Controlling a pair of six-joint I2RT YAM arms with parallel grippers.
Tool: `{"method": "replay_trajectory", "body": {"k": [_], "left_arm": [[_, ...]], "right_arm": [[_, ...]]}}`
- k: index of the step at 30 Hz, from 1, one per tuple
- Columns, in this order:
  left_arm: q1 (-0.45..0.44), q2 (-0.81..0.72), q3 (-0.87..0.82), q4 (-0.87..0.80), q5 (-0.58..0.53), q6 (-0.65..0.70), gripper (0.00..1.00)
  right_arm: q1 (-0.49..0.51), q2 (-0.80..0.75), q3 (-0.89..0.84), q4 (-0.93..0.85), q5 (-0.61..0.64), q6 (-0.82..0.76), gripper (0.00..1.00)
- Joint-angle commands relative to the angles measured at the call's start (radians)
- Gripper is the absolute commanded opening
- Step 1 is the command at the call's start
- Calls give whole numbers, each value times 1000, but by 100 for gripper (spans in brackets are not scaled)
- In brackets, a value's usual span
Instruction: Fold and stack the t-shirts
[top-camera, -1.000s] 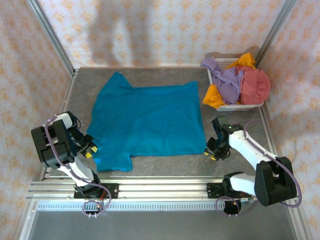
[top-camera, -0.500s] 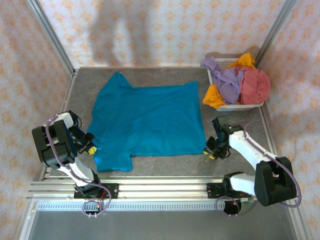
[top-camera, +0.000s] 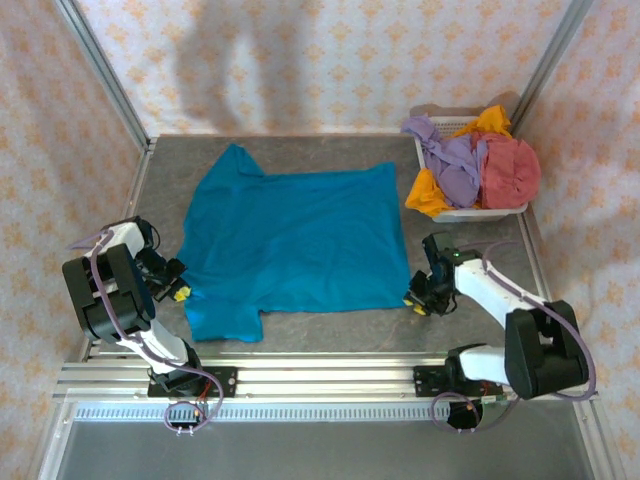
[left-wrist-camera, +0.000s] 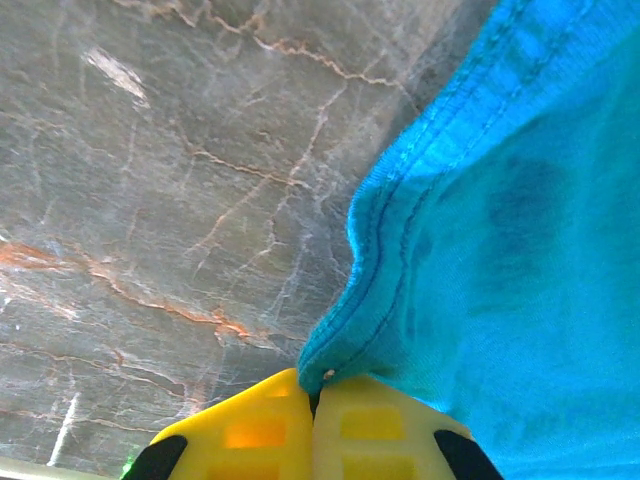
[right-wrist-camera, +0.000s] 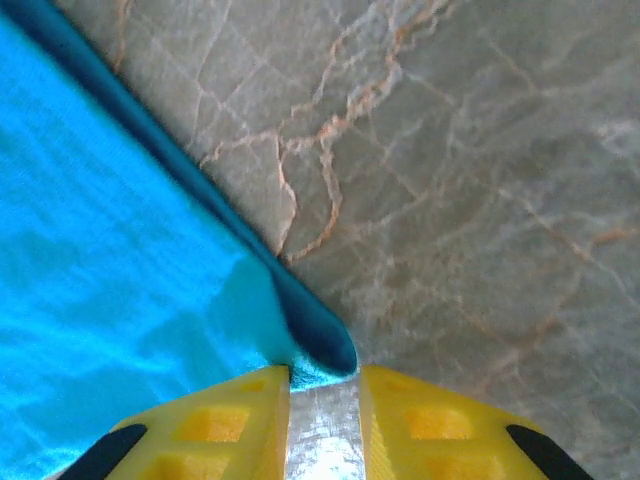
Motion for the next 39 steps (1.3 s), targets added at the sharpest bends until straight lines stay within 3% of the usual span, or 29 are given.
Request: {"method": "replay_trajectory", "body": {"k": [1, 6, 9, 11, 25, 39], "left_arm": [[-8, -30, 13, -31, -2, 10, 0], [-10, -35, 14, -32, -7, 8, 0], [-15, -43, 17, -42, -10, 12, 0], [-17, -60, 19, -54, -24, 17, 0], [-30, -219, -28, -189, -28, 24, 0], [-50, -45, 197, -177, 78, -5, 0]], "right_arm": [[-7, 56, 46, 49, 28, -42, 25], [-7, 142, 88, 57, 47, -74, 23], [-7, 165, 109, 43, 54, -89, 4], [-7, 148, 111, 27, 53, -93, 0], [-6, -83, 53, -212, -11, -40, 0], [-29, 206, 333, -98, 52, -61, 0]]}}
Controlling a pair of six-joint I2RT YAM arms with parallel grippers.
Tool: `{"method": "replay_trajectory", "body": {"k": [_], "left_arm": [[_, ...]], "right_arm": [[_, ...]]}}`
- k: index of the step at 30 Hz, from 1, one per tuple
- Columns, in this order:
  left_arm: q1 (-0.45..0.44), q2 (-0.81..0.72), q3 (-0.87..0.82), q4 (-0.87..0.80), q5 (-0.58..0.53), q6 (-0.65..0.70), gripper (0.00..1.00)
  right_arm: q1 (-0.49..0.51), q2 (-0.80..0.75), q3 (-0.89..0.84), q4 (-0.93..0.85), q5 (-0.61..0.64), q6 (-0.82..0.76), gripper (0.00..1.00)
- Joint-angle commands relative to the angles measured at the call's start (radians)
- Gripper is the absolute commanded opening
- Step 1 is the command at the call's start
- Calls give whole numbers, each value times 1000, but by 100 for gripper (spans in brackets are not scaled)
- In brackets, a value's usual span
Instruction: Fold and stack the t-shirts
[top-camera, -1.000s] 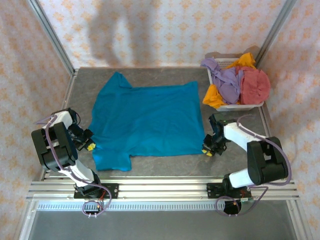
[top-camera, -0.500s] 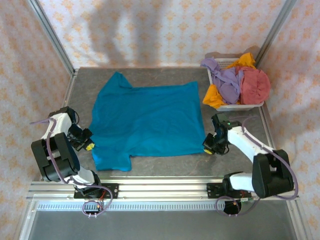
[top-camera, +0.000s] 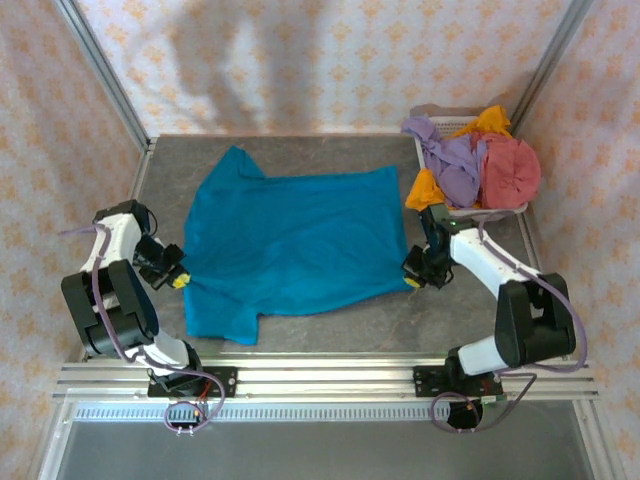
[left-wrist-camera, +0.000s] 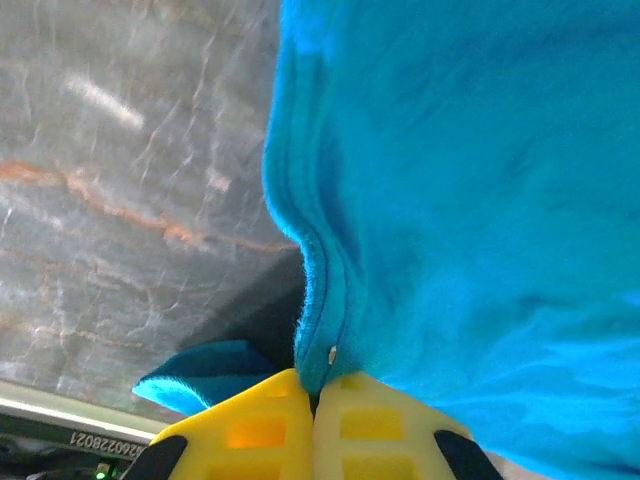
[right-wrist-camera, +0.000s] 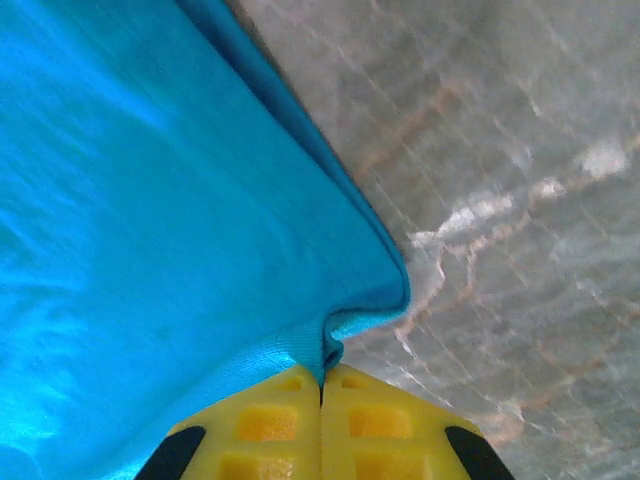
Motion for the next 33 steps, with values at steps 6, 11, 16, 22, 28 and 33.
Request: {"method": "replay_trajectory", "body": {"k": [6, 11, 16, 22, 28, 33], "left_arm": [[-10, 136, 164, -41, 34, 3, 0], [-12, 196, 228, -53, 30, 6, 0], [-12, 263, 297, -80, 6, 27, 0], [-12, 299, 334, -92, 3, 38, 0], [-12, 357, 429, -132, -4, 50, 0], [-12, 414, 482, -154, -17, 56, 0]], "right_arm": [[-22, 165, 144, 65, 66, -6, 0], [-31, 233, 225, 73, 77, -15, 0], [-33, 258, 260, 89, 108, -14, 0], [-34, 277, 299, 98, 136, -13, 0], [-34, 286, 316, 137, 152, -10, 0], [-34, 296, 322, 162, 176, -15, 0]]}}
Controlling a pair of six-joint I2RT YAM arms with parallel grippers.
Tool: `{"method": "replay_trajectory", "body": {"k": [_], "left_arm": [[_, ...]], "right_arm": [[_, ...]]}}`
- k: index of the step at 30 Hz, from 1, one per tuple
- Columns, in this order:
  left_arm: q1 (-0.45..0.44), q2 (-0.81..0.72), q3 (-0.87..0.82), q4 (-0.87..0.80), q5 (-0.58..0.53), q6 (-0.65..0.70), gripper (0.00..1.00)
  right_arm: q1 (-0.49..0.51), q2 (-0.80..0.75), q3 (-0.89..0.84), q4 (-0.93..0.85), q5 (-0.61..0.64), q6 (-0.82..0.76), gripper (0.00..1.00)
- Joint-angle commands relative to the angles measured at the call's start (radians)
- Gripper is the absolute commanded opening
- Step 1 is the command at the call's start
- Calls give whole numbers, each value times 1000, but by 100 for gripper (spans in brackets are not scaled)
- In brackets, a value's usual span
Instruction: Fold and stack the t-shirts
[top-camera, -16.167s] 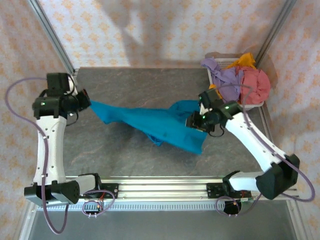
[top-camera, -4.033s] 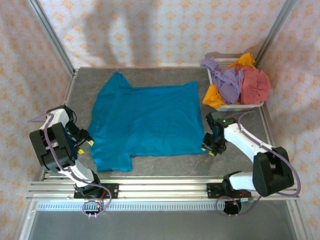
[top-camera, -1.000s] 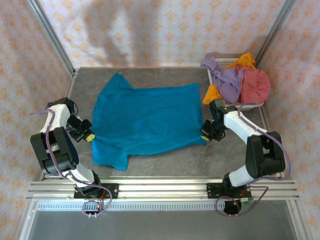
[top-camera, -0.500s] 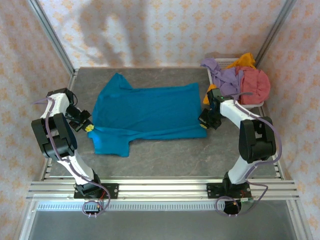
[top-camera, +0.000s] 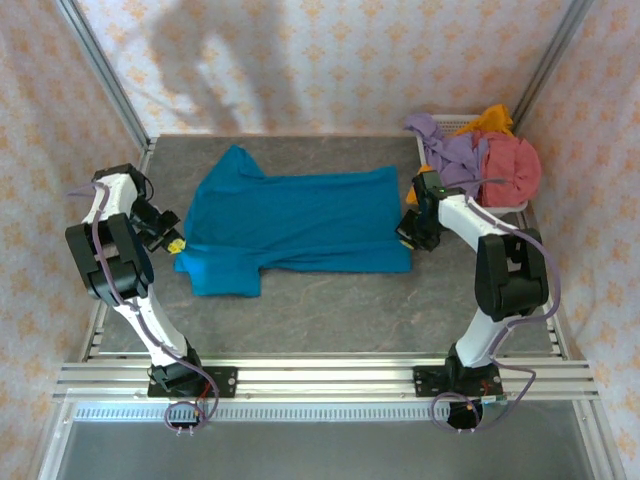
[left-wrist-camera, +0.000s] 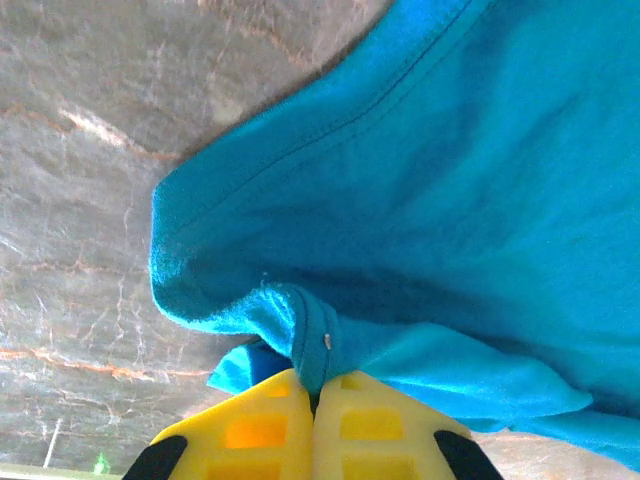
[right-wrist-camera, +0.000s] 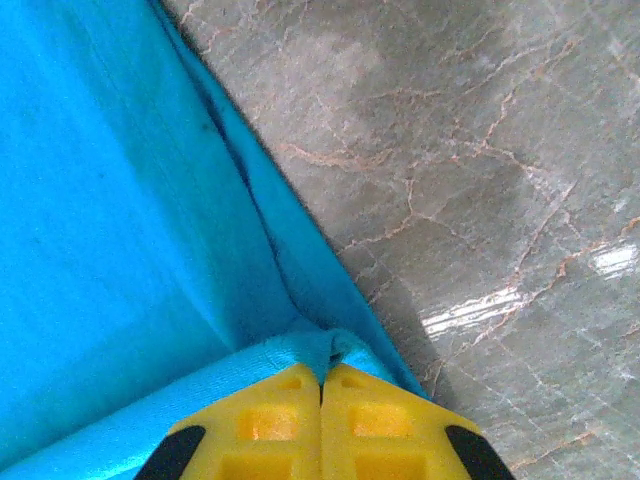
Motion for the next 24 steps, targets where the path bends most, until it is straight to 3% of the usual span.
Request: {"method": "replay_trajectory", "body": {"k": [1, 6, 10, 12, 14, 17, 24], "left_arm": [[-4, 34, 30, -52, -36, 23, 0], [-4, 82, 34, -38, -35, 28, 0], [-4, 104, 63, -25, -29, 19, 0], [-4, 113, 95, -33, -38, 25, 0], [-4, 120, 127, -54, -39, 33, 12], [-4, 102, 131, -53, -34, 35, 42], [-5, -15, -7, -15, -44, 49, 55]], "right_arm": [[-9, 18, 39, 54, 74, -9, 0], [-9, 43, 39, 130, 81, -7, 0], [-9, 74, 92, 95, 95, -39, 0], [-9, 72, 111, 69, 90, -59, 8], [-8, 55, 115, 46, 73, -71, 16], [3, -7, 79, 30, 64, -68, 27], [88, -152, -8, -29, 95, -25, 32]]}}
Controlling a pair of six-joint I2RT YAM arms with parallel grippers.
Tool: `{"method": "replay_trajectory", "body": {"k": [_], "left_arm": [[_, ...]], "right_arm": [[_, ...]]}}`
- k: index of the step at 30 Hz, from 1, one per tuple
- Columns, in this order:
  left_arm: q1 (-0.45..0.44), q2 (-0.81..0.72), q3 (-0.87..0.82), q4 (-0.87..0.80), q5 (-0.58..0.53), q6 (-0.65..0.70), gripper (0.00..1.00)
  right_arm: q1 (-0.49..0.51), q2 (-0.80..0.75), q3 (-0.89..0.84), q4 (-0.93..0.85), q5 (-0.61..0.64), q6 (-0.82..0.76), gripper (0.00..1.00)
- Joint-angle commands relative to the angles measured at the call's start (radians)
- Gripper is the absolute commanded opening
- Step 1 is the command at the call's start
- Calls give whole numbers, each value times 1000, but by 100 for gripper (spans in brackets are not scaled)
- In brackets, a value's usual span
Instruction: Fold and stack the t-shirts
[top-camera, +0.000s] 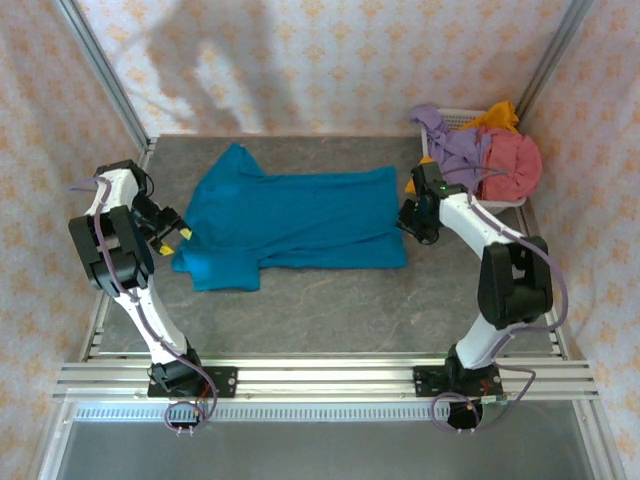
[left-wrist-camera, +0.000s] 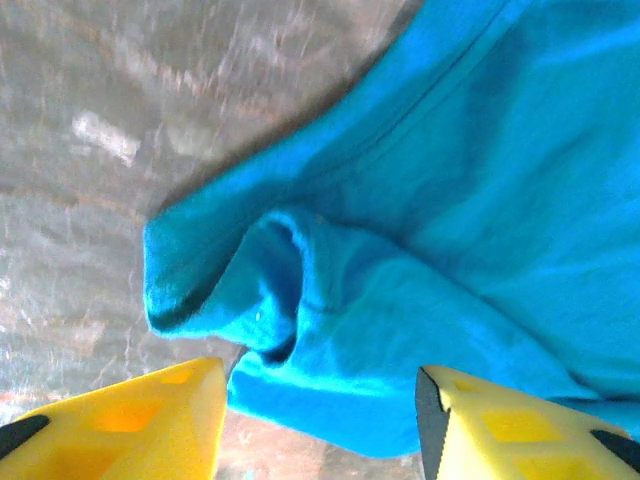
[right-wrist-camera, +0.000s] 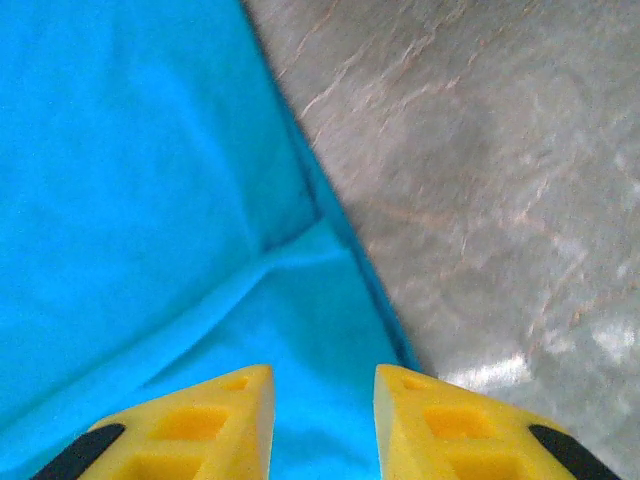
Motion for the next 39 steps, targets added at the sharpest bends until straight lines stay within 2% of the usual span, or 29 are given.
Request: {"method": "replay_trajectory", "body": {"k": [1, 6, 10, 13, 21, 26, 33, 39], "left_arm": [[-4, -114, -86, -8, -25, 22, 55], [-20, -226, -259, 39, -14, 11, 57], [-56, -234, -348, 60, -6, 6, 58], [-78, -234, -400, 86, -2, -5, 57], [-105, -210, -457, 127, -20, -11, 54], [-109, -182, -492, 153, -40, -6, 54], [-110, -172, -522, 189, -25, -6, 43], [-112, -173, -515, 208, 5, -14, 24]], "right_arm": [[58, -78, -39, -69, 45, 37, 32], [127, -116, -103, -60, 14, 93, 32], [181, -102, -107, -47, -18, 123, 33], [260, -77, -87, -22, -44, 158, 33], [448, 103, 66, 49, -117, 233, 33], [558, 235, 219, 71, -168, 259, 33], [646, 438, 419, 54, -239, 244, 33], [683, 563, 564, 32, -310, 219, 33]]}}
